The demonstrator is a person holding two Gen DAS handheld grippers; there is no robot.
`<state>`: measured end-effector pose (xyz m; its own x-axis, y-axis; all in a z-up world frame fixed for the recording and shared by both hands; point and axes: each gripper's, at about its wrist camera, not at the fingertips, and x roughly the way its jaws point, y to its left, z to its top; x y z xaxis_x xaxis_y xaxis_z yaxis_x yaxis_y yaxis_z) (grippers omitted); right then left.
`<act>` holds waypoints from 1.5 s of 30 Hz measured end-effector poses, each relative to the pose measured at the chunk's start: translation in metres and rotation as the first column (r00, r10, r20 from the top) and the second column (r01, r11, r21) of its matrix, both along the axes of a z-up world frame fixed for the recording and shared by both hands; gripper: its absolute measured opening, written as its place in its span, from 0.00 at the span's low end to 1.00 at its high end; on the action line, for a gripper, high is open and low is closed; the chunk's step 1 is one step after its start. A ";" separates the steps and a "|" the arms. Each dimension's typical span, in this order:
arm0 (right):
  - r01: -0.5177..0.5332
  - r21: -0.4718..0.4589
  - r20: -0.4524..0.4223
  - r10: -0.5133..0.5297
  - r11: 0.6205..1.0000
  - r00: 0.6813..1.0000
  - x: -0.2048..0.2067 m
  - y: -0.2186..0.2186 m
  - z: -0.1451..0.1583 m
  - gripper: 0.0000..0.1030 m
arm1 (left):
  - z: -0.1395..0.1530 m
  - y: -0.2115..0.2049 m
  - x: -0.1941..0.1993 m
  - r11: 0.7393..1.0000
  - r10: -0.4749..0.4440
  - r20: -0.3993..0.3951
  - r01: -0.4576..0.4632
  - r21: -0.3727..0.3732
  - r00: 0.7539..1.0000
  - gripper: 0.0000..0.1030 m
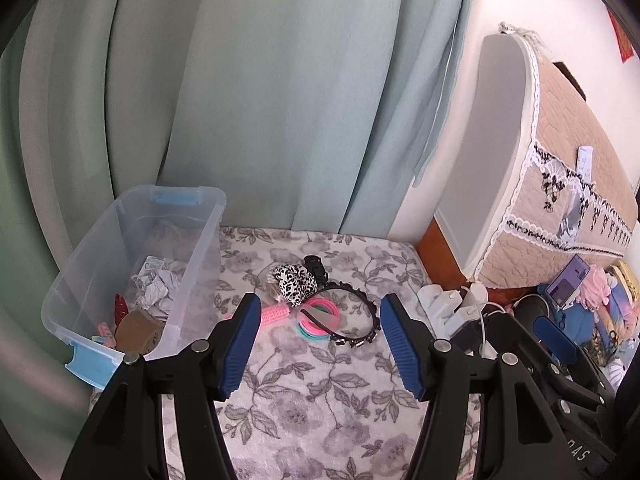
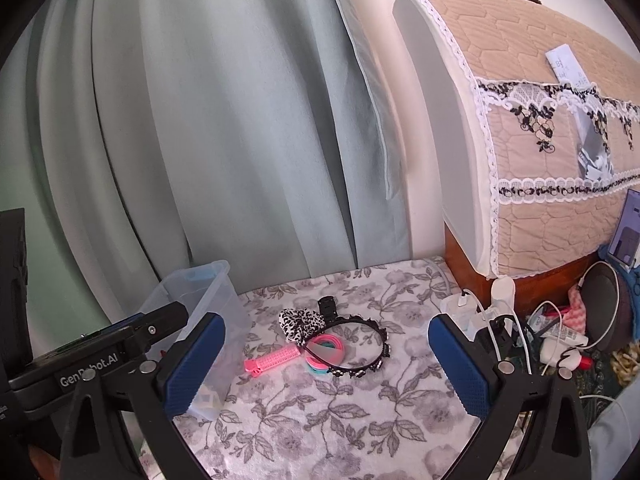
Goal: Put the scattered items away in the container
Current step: 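Withdraw both tools toward the pink roller and black headband, then grasp the pink hair roller with the left tool while the right tool grasps the black studded headband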
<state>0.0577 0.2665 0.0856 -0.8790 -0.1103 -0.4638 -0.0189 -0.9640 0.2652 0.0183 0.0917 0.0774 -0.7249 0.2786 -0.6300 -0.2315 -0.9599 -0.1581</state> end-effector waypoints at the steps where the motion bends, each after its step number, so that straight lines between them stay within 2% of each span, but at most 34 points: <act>1: 0.007 -0.006 0.013 -0.007 1.000 1.000 -0.002 0.003 -0.005 1.00 | -0.006 0.004 -0.002 1.000 -0.008 0.013 0.008 -0.010 1.000 0.61; 7: 0.041 -0.021 0.087 -0.039 0.999 0.995 -0.020 0.022 -0.035 1.00 | -0.046 0.023 -0.018 0.997 -0.031 0.103 0.037 -0.062 0.994 0.61; 12: 0.048 -0.042 0.146 -0.041 0.998 0.988 -0.039 0.035 -0.061 1.00 | -0.073 0.028 -0.037 0.995 -0.013 0.152 0.028 -0.097 0.988 0.61; 17: 0.023 -0.058 0.195 -0.011 0.998 0.981 -0.058 0.033 -0.087 1.00 | -0.099 0.026 -0.060 0.994 0.017 0.195 0.004 -0.110 0.981 0.61; 25: 0.011 -0.053 0.310 0.006 0.999 0.951 -0.092 0.023 -0.137 1.00 | -0.144 0.020 -0.097 0.988 0.054 0.250 -0.015 -0.156 0.967 0.61; 36: -0.044 -0.081 0.398 0.073 0.996 0.915 -0.135 0.016 -0.181 1.00 | -0.188 0.012 -0.143 0.960 0.087 0.260 -0.012 -0.278 0.962 0.61; 39: -0.028 -0.068 0.418 0.054 0.997 0.907 -0.147 0.018 -0.190 1.00 | -0.202 0.010 -0.156 0.959 0.097 0.290 -0.011 -0.285 0.952 0.61; 45: -0.001 -0.027 0.434 0.013 1.000 0.901 -0.172 0.025 -0.198 0.98 | -0.211 0.013 -0.169 0.945 0.089 0.256 -0.001 -0.326 0.963 0.61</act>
